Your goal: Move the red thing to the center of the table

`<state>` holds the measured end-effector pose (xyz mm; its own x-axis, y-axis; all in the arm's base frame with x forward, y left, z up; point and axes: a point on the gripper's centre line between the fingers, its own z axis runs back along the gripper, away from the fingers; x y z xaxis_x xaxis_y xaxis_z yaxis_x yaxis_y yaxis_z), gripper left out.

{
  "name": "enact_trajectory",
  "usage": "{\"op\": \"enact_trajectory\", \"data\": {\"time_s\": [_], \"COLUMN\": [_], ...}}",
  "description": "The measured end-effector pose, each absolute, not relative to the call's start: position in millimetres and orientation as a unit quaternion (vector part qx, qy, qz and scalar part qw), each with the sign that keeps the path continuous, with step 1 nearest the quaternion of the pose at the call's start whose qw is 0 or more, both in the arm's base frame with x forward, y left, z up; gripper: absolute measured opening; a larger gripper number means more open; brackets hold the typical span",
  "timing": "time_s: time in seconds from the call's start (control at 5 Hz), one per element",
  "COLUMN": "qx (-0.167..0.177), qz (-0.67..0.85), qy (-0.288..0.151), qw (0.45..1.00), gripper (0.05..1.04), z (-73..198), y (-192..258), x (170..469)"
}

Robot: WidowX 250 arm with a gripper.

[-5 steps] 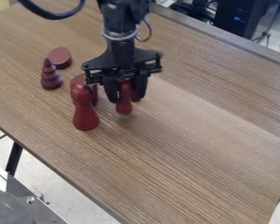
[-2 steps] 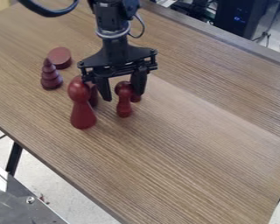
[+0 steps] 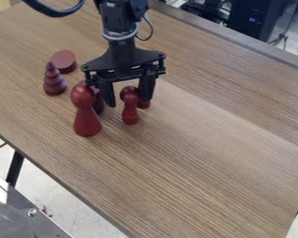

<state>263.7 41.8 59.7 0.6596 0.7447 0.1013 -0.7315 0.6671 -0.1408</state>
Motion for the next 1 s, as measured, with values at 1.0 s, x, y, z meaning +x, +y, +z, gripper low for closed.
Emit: {"op": "enact_trajectory", "data": {"time_s": [1.0], "qx": [-0.065], "qz": [0.127], "qy": [-0.118], "qw": [0.983], "gripper": [1.000], "z": [130.2], "y": [-5.3], "x": [269.0]}}
